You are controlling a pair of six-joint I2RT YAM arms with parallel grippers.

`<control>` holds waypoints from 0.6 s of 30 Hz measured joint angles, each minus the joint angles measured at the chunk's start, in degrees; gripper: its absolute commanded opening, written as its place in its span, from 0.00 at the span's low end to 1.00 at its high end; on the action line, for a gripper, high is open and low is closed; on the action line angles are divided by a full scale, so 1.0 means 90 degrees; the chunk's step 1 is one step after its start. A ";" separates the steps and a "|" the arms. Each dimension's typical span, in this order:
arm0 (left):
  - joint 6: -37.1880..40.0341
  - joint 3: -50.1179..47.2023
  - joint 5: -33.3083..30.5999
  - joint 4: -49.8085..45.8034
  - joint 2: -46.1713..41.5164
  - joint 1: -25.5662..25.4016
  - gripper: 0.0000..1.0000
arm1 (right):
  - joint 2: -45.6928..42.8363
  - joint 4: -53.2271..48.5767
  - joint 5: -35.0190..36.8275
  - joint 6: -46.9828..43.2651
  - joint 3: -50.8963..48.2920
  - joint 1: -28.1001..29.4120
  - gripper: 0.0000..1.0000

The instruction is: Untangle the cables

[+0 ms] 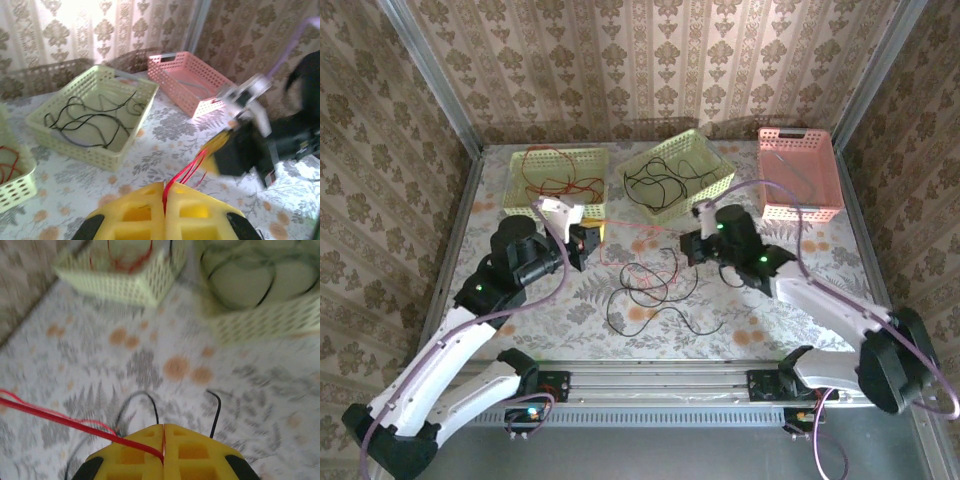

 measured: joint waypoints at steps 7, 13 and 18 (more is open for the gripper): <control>-0.0347 0.0406 0.0046 -0.0168 -0.0027 0.1426 0.00 | -0.1078 -0.0403 0.0306 0.0374 -0.0073 -0.1360 0.00; -0.0619 0.1003 0.0007 -0.0068 -0.0107 0.2132 0.00 | -0.1384 -0.1122 0.0566 0.0799 -0.0211 -0.2426 0.00; -0.0974 0.1039 0.0238 0.0002 0.0002 0.2380 0.00 | -0.1542 -0.1154 0.0308 0.0976 -0.0168 -0.2540 0.00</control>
